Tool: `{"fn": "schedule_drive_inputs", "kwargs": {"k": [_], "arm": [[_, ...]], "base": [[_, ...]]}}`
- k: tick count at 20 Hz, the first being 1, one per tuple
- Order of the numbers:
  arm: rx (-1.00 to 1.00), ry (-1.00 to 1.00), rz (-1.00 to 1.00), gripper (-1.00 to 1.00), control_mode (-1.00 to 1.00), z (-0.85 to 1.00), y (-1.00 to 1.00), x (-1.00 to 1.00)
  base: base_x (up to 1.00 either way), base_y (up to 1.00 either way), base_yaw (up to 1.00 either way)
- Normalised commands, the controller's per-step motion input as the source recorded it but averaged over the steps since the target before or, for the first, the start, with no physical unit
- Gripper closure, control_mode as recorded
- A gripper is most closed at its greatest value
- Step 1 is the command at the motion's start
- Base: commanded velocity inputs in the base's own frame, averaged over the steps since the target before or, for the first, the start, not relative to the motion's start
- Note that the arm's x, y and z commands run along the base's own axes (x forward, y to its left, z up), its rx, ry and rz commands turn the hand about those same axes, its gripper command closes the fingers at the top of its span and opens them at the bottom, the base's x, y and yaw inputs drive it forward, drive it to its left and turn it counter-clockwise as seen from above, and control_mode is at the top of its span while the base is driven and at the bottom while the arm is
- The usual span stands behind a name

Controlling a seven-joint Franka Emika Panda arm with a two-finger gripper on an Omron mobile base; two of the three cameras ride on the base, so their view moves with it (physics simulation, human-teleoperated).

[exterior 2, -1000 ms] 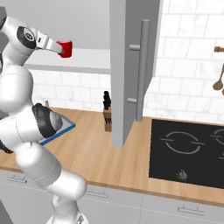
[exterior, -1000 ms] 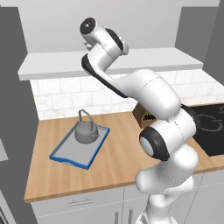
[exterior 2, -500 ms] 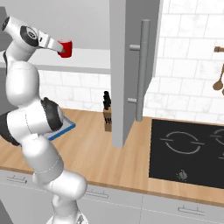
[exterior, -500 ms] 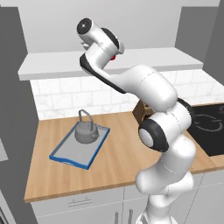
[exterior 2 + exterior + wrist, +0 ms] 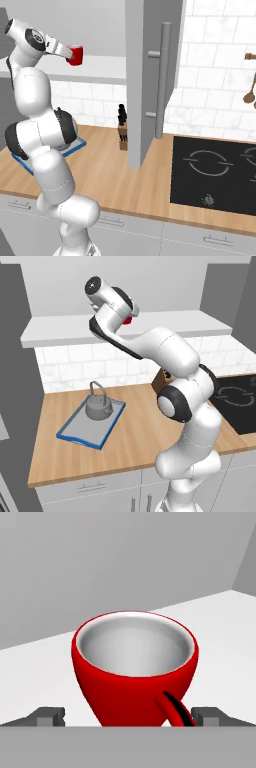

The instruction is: Pick the kettle from the counter and place it on the tray. Then pick the mug from the cabinet and place it on the tray. Then close the cabinet doors.

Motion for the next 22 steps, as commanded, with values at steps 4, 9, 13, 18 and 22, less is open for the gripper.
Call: {"fn": "schedule_drive_inputs", "kwargs": {"k": [4, 9, 13, 18, 22], "arm": [[0.0, 0.0, 0.0, -1.0, -1.0, 0.0, 0.0, 0.0], [0.0, 0.0, 0.0, -1.0, -1.0, -0.03, 0.0, 0.0], [0.0, -0.02, 0.0, -1.0, -1.0, -0.1, -0.04, 0.01], [0.0, -0.05, 0.0, 1.0, -1.0, -0.08, -0.01, 0.0], [0.0, -0.11, 0.0, 1.0, -1.0, -0.04, -0.05, 0.0]], "base": [[0.0, 0.0, 0.0], [0.0, 0.0, 0.0], [0.0, 0.0, 0.0], [0.0, 0.0, 0.0], [0.0, 0.0, 0.0]]}}
